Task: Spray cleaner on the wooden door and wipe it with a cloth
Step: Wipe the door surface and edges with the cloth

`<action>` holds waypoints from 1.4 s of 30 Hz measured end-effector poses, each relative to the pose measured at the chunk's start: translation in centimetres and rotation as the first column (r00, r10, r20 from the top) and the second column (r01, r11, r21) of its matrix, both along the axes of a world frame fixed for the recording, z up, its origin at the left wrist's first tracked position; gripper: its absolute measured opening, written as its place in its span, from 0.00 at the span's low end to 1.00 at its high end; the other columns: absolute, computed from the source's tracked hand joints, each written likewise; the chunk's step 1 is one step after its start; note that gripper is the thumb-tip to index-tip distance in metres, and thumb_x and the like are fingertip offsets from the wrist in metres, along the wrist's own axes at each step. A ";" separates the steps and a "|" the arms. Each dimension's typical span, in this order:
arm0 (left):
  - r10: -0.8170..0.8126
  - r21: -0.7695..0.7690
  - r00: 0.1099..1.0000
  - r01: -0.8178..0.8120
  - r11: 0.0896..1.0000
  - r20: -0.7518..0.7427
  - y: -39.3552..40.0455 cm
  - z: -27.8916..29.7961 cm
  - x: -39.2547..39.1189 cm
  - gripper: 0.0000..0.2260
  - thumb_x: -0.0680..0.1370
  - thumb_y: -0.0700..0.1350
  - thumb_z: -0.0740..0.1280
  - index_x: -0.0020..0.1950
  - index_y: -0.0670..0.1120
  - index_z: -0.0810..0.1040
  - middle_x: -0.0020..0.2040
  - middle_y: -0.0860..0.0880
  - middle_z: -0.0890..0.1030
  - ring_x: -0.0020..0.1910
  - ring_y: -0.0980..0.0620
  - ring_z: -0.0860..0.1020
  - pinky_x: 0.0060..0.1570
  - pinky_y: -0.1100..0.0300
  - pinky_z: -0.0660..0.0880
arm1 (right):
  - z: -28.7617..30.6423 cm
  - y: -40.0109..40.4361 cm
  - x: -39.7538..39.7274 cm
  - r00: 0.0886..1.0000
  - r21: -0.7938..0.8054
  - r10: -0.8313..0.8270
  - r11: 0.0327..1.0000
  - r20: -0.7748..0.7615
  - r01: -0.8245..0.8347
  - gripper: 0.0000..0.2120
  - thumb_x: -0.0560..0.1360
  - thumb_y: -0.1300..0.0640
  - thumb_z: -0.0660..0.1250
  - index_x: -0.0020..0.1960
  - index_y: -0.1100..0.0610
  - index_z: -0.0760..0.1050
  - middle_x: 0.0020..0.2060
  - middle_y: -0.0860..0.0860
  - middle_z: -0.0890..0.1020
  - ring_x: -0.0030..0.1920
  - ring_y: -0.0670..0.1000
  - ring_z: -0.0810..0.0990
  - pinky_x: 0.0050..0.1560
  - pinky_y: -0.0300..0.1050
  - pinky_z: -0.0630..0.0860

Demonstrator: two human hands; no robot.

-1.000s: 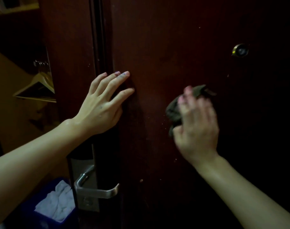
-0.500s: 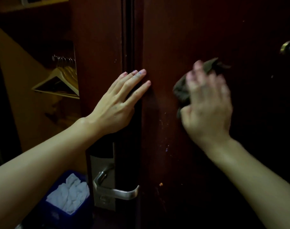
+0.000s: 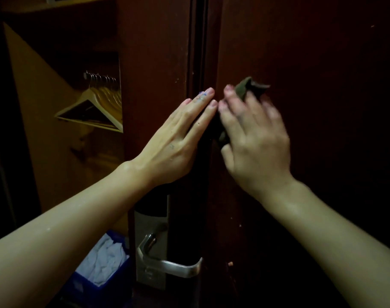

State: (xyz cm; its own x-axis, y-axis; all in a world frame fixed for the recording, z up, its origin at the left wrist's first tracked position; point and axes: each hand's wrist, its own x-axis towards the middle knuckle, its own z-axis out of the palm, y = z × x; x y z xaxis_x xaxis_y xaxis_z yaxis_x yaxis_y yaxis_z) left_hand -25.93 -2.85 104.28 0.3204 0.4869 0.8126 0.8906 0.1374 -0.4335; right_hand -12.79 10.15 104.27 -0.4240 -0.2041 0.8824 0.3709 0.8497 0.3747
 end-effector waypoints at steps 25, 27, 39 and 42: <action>0.037 0.346 0.995 -0.067 0.936 0.092 0.1 -0.6 -0.9 0.21 0.75 0.35 0.57 0.69 0.39 0.63 0.70 0.38 0.62 0.69 0.41 0.67 0.67 0.50 0.67 | -2.0 0.2 -0.5 0.958 0.222 0.084 0.964 0.275 -0.148 0.19 0.73 0.57 0.59 0.61 0.59 0.77 0.66 0.56 0.75 0.68 0.56 0.72 0.72 0.55 0.62; 0.034 0.347 0.995 -0.064 0.936 0.092 0.1 -0.7 -0.9 0.22 0.74 0.33 0.58 0.68 0.38 0.64 0.70 0.37 0.63 0.69 0.39 0.66 0.68 0.50 0.66 | 0.6 0.3 -0.9 0.980 0.184 0.103 0.974 0.168 -0.133 0.23 0.70 0.54 0.60 0.63 0.60 0.75 0.68 0.57 0.73 0.68 0.57 0.72 0.71 0.54 0.62; -0.033 0.385 0.997 0.002 0.923 0.072 0.1 -0.5 -0.9 0.23 0.75 0.31 0.57 0.70 0.35 0.60 0.70 0.38 0.59 0.71 0.38 0.62 0.69 0.43 0.65 | 0.4 -0.9 -2.8 0.979 0.185 0.117 0.971 0.169 -0.148 0.21 0.76 0.56 0.54 0.65 0.59 0.75 0.69 0.58 0.71 0.66 0.59 0.73 0.73 0.54 0.59; 0.011 0.347 0.996 -0.042 0.937 0.093 0.0 -0.4 -0.8 0.29 0.68 0.26 0.58 0.70 0.34 0.63 0.70 0.36 0.61 0.71 0.38 0.63 0.68 0.44 0.66 | -7.7 0.4 -0.3 0.907 0.238 0.059 0.956 0.417 -0.172 0.17 0.76 0.58 0.57 0.59 0.58 0.78 0.65 0.57 0.76 0.61 0.57 0.77 0.74 0.54 0.58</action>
State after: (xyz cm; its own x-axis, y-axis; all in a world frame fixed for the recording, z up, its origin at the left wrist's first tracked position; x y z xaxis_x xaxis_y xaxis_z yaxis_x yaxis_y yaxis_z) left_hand -26.71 -2.84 103.86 0.2303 0.1757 0.9571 0.9172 0.2896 -0.2738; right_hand -13.05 10.57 96.58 -0.6889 -0.4739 0.5484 0.0461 0.7264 0.6857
